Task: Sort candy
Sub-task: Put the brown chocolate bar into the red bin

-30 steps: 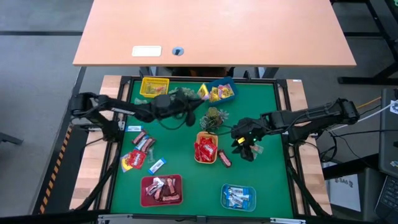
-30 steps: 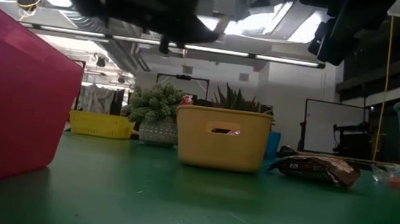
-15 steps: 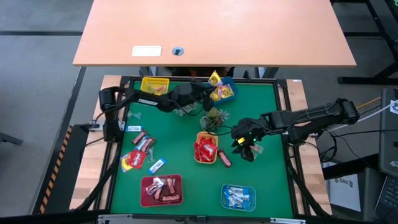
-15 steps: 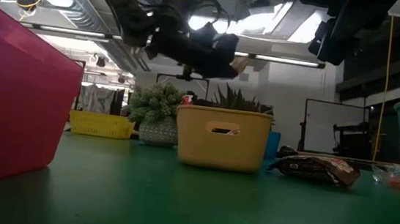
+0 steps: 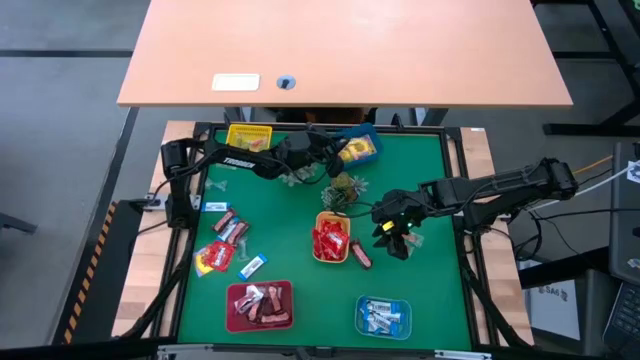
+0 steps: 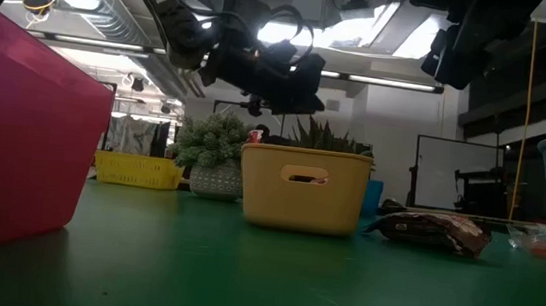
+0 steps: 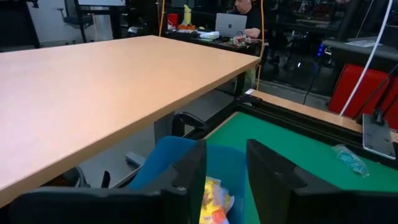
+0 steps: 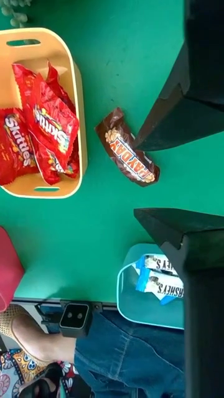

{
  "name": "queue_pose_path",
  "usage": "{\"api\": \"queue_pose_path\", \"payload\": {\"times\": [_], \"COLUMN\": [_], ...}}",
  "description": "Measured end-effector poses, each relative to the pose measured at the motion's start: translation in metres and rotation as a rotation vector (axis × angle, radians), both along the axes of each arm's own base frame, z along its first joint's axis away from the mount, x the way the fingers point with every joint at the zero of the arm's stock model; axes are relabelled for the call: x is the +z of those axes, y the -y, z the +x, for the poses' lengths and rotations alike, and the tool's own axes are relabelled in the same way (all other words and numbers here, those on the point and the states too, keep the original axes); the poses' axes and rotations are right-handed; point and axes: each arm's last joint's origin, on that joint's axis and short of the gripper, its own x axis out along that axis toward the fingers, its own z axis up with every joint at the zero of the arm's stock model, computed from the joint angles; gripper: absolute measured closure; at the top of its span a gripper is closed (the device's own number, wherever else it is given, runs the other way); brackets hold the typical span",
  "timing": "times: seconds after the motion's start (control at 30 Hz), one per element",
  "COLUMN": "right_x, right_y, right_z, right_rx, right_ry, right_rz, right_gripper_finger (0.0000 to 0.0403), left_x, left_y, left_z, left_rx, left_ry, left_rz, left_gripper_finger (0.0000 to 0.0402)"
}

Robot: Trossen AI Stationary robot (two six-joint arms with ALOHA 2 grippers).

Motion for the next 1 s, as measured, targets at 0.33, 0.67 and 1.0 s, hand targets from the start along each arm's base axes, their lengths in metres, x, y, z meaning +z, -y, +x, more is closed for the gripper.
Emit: {"api": "queue_pose_path", "payload": {"times": [0.33, 0.67, 1.0], "right_x": [0.0, -0.02, -0.061], "right_y": [0.0, -0.002, -0.01], "right_z": [0.0, 0.013, 0.036], "right_rx": [-0.056, -0.259, -0.344], "right_ry": [-0.026, -0.184, -0.343], "right_rz": [0.039, 0.132, 0.157], "right_gripper_finger": [0.0244, 0.0166, 0.011], "left_x": [0.022, 0.052, 0.051], "left_y": [0.028, 0.079, 0.116], "left_z": [0.001, -0.02, -0.032], "left_rx": [-0.152, -0.321, -0.429], "left_ry": [-0.057, -0.26, -0.417], "left_rz": [0.107, 0.064, 0.032], "left_gripper_finger": [0.029, 0.029, 0.029]}}
